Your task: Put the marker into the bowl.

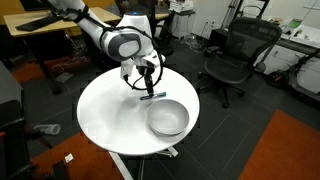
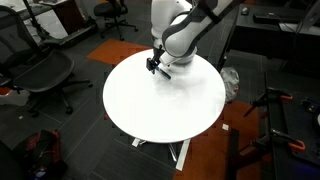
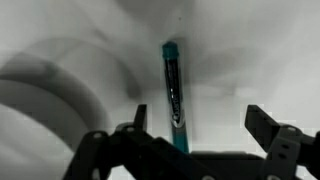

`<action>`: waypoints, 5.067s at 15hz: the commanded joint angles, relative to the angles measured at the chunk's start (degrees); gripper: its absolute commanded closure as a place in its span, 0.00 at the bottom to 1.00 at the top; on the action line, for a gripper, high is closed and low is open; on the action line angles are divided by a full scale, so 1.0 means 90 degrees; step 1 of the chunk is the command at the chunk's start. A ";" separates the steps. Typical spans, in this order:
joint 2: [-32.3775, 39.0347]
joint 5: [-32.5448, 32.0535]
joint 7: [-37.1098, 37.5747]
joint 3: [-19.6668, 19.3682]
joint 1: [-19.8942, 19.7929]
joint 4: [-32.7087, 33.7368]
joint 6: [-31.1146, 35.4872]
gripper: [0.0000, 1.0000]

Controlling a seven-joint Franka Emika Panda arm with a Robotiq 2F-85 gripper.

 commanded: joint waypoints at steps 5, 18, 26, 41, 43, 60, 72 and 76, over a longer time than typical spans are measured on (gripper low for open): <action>0.0576 0.0375 0.0097 -0.0176 0.0090 0.0586 -0.0015 0.26; 0.0073 0.0419 0.0092 -0.0462 0.0130 0.0185 -0.0389 0.95; -0.1202 0.0352 -0.0193 -0.0672 -0.0082 -0.0905 -0.0026 0.95; -0.1055 0.0276 0.1086 -0.1324 -0.0121 -0.1249 0.0204 0.95; -0.0968 0.0248 0.1371 -0.1409 -0.0089 -0.1216 0.0253 0.95; -0.0904 0.0242 0.2053 -0.1543 -0.0299 -0.0807 0.0145 0.49; -0.0928 0.0207 0.1943 -0.1506 -0.0334 -0.0681 0.0138 0.00; -0.0900 0.0213 0.1934 -0.1495 -0.0343 -0.0672 0.0135 0.00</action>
